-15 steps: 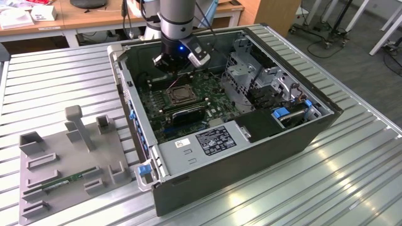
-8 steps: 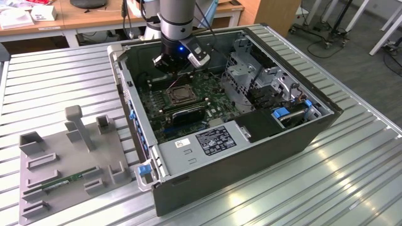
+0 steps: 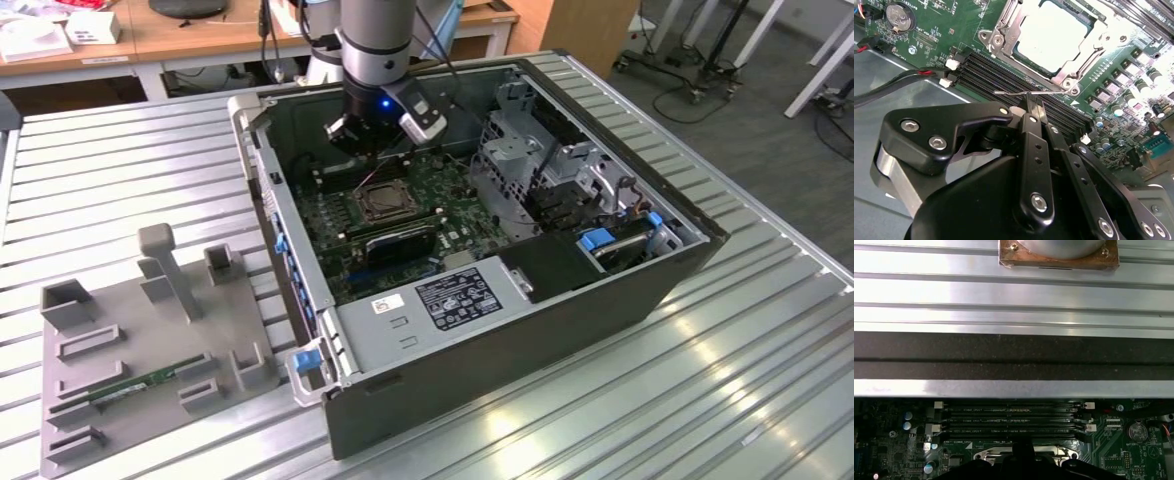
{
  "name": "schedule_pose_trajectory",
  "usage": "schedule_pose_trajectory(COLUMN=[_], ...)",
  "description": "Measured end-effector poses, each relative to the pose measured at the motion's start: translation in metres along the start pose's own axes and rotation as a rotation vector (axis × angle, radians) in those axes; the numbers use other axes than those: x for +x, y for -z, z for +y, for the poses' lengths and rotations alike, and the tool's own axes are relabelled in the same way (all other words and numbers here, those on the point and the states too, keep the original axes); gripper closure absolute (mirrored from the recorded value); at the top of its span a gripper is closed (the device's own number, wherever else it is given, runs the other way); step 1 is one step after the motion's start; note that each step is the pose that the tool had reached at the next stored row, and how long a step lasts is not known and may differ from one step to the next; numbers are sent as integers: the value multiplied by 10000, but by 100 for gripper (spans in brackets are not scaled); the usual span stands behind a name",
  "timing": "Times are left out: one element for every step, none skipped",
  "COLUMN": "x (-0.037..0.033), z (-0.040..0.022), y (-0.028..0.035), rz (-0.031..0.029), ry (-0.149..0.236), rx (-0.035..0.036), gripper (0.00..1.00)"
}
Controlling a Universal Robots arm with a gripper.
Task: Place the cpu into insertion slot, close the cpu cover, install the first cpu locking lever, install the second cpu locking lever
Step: 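Install the first cpu locking lever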
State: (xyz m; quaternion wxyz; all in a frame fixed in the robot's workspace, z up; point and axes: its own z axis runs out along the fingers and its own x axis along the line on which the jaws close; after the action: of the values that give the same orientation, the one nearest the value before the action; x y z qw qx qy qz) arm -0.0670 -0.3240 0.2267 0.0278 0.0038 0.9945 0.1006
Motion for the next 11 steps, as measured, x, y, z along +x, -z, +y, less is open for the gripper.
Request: schedule_pose_trajectory(x=[-2,-3,-4,-5,-6,-7,-7,-7,-7,-8,-9], z=[1,1,1,2,3,3,3,3,2,2,2], y=[-1,-1,-2,-4,-5,-8,-11,-14,-17,-19,-21], rz=[0,1,2,1,1,1,1,1,2,2,2], ry=[0,-1,-2,0,0,-1,-1,0,0,0,0], rx=[1,2,2,0,1,0,-2,-4,-4,-4,-4], gripper=[89,89,89,89,89,89,89,89,89,89,89])
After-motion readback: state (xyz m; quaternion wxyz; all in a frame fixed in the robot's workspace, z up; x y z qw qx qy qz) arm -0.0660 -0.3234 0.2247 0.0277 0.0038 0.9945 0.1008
